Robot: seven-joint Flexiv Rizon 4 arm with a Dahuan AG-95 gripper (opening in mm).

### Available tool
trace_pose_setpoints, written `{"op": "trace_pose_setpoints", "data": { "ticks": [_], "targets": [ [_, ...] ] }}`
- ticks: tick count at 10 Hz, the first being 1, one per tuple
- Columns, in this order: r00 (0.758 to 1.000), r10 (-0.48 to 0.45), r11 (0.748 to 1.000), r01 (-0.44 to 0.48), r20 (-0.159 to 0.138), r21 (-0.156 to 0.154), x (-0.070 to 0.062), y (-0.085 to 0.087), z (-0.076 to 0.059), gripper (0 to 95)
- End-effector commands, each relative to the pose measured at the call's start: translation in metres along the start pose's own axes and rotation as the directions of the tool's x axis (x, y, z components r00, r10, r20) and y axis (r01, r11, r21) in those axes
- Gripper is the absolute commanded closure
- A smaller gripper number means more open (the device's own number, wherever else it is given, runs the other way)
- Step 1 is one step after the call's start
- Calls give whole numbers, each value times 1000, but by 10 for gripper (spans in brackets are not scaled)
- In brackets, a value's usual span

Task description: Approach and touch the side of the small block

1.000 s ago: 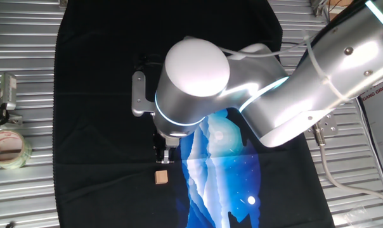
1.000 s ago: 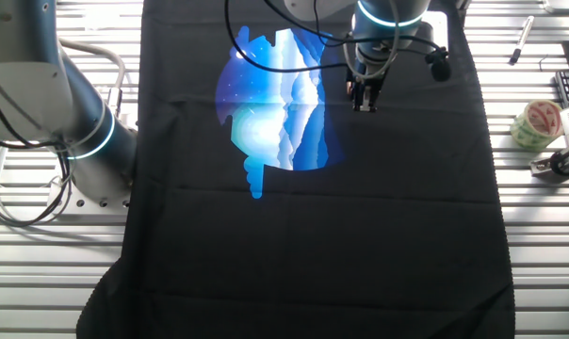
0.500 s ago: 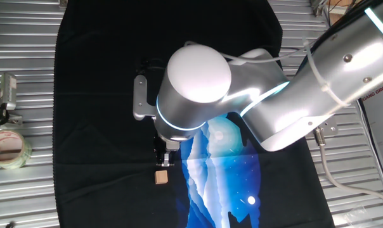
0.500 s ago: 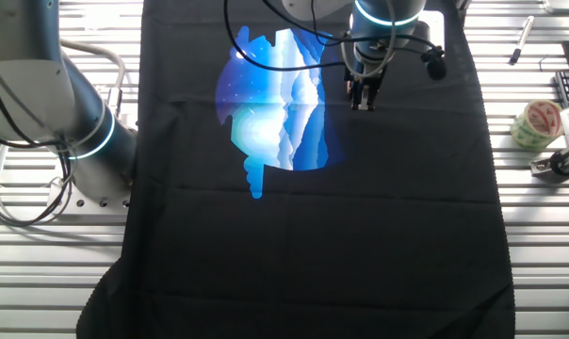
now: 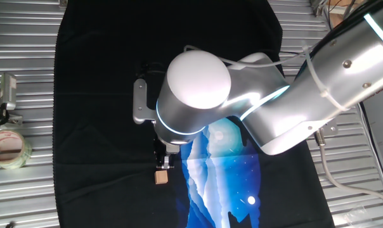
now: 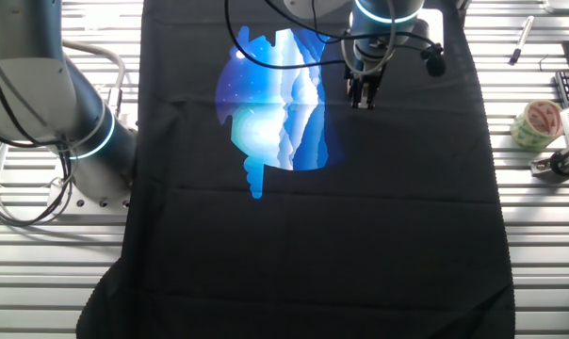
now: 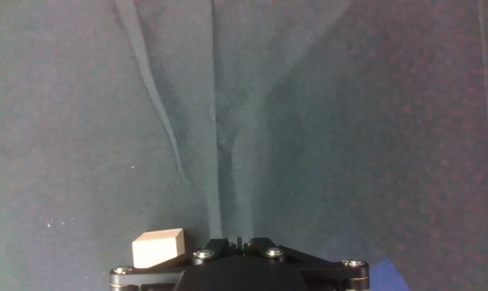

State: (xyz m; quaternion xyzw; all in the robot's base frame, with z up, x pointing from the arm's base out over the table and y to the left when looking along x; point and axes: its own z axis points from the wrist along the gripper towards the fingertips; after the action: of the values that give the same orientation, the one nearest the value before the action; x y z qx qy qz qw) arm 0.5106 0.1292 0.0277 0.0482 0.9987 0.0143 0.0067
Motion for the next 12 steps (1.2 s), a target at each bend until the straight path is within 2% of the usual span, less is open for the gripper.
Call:
{"op": "trace_pose_setpoints", "data": {
  "ticks": [1, 4, 12],
  "targets": [
    [1000, -10, 1000, 10, 0, -1, 0, 3, 2, 950],
    [999, -47, 999, 47, -2, 2, 1, 9, 4, 950],
    [999, -49, 999, 49, -4, 7, 2, 15, 8, 950]
  ]
}}
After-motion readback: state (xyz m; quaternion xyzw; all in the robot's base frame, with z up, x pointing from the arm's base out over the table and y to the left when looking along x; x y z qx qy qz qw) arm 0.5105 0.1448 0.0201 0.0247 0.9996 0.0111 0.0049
